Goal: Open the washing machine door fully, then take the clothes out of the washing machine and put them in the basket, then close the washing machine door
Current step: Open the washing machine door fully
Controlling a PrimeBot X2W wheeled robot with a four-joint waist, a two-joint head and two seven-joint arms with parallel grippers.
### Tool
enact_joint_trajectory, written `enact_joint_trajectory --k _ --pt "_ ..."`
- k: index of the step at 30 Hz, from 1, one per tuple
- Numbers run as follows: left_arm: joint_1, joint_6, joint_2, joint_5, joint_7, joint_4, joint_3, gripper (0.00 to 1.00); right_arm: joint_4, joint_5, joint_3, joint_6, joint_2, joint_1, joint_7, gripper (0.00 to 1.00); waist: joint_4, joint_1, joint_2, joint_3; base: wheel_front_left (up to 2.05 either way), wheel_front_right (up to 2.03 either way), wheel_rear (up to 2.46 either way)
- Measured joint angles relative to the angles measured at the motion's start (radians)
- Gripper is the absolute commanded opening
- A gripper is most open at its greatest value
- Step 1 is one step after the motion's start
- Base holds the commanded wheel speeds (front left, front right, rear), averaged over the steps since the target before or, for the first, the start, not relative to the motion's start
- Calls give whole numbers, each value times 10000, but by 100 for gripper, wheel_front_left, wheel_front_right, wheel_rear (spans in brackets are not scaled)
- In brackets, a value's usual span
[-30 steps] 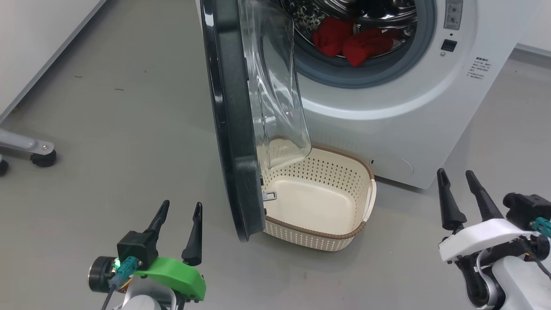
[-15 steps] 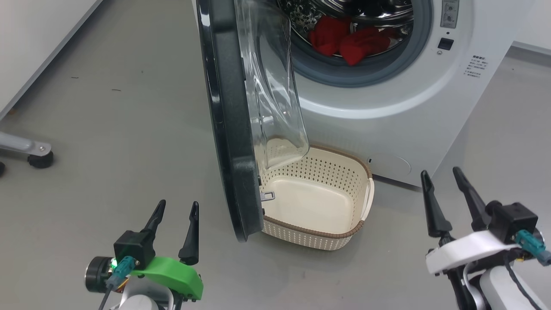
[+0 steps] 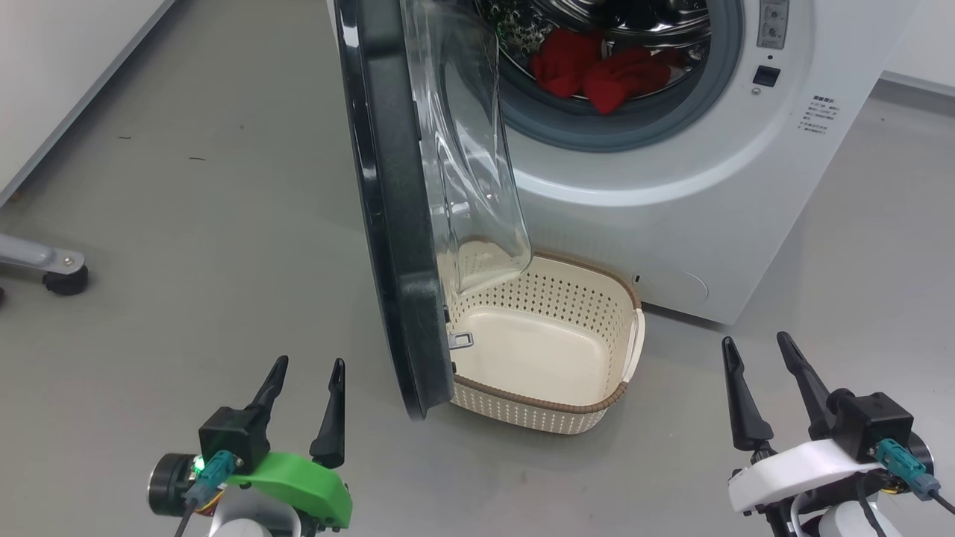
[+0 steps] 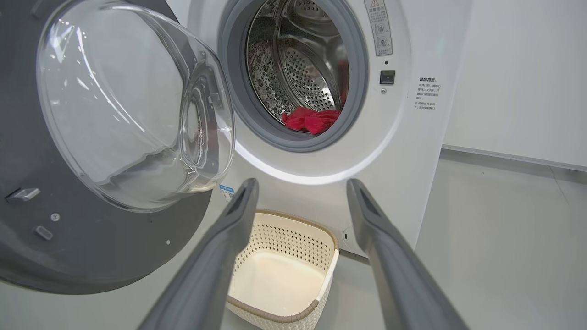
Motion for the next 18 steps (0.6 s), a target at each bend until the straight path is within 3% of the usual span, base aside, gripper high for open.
enact_joint_trajectory --k 18 --pt "151 2 12 0 171 -42 -65 100 -111 -550 -437 111 468 317 0 100 73 1 0 -12 0 0 0"
